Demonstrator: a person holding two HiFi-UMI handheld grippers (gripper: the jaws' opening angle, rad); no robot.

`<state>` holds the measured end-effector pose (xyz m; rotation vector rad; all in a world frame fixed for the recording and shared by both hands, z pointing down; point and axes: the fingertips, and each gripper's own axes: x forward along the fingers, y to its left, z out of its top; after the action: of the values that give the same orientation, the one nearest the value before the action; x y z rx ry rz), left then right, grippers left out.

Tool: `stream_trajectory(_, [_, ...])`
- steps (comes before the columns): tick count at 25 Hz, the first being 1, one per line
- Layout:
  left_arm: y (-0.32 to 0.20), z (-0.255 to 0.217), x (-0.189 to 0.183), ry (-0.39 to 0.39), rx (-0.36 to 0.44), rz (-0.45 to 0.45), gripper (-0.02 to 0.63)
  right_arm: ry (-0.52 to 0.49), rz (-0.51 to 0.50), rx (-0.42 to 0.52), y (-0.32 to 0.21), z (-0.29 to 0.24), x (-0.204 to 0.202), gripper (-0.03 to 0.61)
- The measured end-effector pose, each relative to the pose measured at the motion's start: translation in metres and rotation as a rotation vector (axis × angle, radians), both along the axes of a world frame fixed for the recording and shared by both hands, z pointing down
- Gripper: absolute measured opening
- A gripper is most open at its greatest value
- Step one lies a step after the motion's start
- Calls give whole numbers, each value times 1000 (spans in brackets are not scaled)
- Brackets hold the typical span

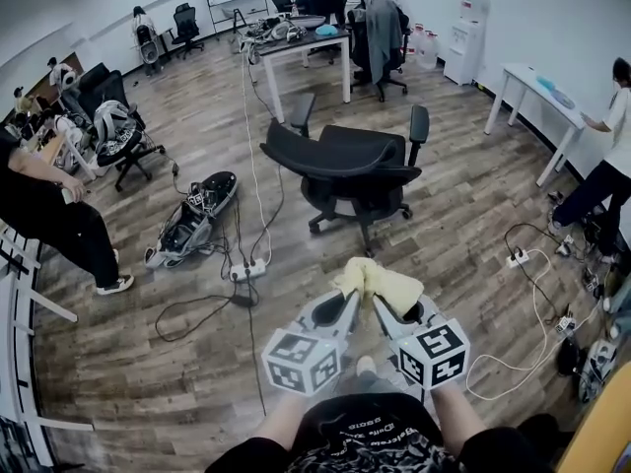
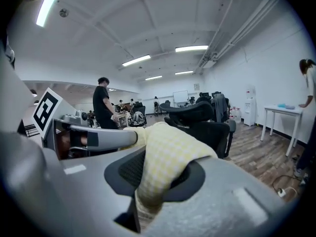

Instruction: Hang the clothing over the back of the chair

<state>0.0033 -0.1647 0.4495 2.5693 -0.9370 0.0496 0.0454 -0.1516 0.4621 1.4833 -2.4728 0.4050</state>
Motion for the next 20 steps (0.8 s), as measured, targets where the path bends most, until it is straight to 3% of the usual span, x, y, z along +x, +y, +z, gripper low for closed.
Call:
stream_trajectory(9, [-43,-67,11,27,135,37,24,42,-54,167,-42,-65,5,72])
stream_trajectory(13, [-56,-110,12,87,182,60,25,61,-78,268,-57,-108,8,73])
stream_trajectory(17, [-69,-133,11,93,212,35,25,131,-160,372,-68,-139,3,74])
stream_trajectory(20, [-75,-155,16,159,216,69,25,122,-167,414,-77,-163,9,74])
